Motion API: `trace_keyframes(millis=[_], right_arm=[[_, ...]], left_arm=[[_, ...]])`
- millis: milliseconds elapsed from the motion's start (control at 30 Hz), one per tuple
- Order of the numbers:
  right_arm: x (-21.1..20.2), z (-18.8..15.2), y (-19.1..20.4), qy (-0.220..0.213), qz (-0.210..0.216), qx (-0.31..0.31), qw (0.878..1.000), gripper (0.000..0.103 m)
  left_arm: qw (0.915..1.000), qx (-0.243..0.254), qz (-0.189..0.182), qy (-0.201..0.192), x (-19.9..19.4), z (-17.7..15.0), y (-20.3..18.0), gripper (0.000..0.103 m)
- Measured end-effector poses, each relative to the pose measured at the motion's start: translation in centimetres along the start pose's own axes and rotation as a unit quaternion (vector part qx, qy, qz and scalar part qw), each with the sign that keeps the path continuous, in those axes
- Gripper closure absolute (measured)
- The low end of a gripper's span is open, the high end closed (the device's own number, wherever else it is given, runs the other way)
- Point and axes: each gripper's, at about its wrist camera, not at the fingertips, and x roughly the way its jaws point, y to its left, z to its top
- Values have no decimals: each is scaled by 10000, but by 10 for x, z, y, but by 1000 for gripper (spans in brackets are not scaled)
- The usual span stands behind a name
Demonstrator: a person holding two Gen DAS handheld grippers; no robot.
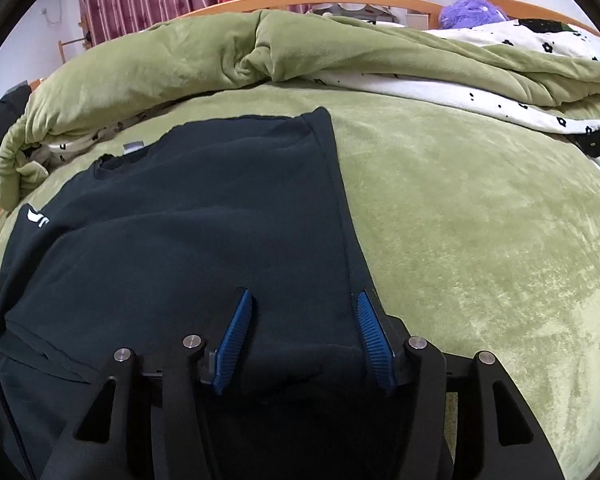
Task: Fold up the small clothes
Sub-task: 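Pinch the folded ribbed cuff with the left tool and adjust it, then hold the ribbed cuff flat with the left tool, then open it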
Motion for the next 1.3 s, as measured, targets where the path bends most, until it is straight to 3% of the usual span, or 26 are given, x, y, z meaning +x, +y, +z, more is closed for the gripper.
trace_keyframes(millis=[300, 567, 1300], right_arm=[[2, 1, 12, 5, -317, -313, 9990, 42], [3, -1, 17, -15, -536, -483, 9974, 42], [3, -1, 14, -60, -457, -396, 9982, 41]], left_arm=[[9999, -64, 108, 86, 5, -1, 1, 32], [9995, -257, -42, 178, 10, -1, 9, 27], [9996, -214, 4, 176, 11, -2, 6, 27]])
